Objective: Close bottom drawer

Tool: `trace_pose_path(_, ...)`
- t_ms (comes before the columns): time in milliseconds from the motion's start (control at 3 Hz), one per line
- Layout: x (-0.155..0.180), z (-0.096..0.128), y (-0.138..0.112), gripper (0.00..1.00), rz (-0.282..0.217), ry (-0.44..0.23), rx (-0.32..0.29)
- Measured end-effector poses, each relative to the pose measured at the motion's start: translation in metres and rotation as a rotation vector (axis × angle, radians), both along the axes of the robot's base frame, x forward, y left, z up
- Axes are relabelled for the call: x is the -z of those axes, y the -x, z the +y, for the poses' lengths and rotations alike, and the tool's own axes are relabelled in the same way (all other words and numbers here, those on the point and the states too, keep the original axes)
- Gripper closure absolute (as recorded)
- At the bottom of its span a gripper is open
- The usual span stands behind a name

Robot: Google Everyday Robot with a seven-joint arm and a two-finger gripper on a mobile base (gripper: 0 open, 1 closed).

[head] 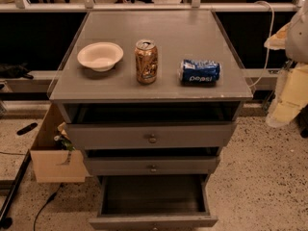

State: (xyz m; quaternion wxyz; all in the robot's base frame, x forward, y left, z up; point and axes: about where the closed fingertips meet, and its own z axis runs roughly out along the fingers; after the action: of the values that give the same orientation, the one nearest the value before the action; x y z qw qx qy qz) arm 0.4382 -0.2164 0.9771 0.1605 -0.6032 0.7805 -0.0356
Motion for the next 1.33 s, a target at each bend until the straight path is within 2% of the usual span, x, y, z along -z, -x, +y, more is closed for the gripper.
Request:
trace_pose_path(333,0.000,0.000,0.000,0.00,0.000,0.000,0.000)
trace_pose_path(667,0.010,-0.007,0.008,0.00,-0.030,-0.073,0.028)
trace_pose_path(1333,0.092,-0.019,0.048,0.00,-0.051,-0.352,0.069)
